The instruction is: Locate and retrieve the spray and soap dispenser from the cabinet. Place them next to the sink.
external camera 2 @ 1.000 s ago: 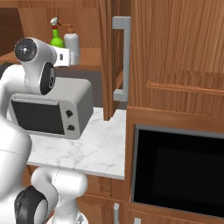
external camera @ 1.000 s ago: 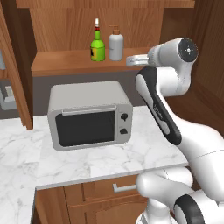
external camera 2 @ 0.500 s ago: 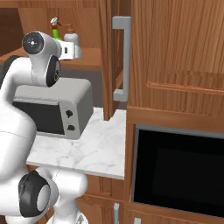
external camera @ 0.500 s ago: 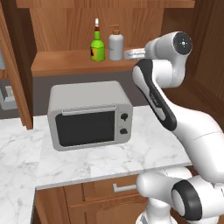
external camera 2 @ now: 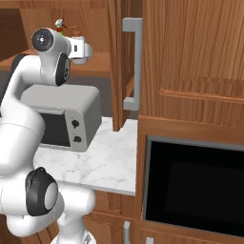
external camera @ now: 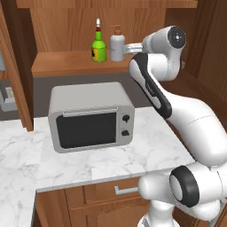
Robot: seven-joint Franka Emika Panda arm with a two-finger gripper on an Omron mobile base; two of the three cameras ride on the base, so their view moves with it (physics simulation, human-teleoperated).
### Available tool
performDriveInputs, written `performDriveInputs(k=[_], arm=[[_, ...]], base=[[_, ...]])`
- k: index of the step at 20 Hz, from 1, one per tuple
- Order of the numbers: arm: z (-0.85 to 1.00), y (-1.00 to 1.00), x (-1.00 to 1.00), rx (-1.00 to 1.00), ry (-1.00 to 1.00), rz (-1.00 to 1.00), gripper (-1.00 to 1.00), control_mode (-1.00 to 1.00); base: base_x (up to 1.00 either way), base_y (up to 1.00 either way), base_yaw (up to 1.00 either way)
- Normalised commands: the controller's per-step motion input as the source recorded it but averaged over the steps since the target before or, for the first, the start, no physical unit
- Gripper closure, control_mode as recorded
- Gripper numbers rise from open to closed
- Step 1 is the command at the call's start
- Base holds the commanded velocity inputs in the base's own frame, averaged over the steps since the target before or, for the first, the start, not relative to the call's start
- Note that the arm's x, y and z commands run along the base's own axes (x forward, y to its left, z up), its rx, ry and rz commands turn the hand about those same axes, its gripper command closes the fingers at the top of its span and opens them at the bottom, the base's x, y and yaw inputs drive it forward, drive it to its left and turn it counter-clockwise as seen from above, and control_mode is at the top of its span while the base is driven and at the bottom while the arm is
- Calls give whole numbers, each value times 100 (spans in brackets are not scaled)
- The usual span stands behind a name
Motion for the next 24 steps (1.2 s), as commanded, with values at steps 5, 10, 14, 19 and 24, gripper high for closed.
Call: performDriveInputs(k=[5, 10, 14, 19, 24], arm=[[10, 6, 22, -2, 0, 0, -100, -100], [10, 12, 29, -3, -1, 0, -100, -100], [10, 12, 36, -3, -4, 0, -100, -100], [6, 6, 36, -3, -1, 0, -100, -100], [0, 5, 40, -2, 0, 0, -100, -100]], base=[[0, 0, 0], [0, 0, 0], [0, 0, 0], [0, 0, 0], [0, 0, 0]])
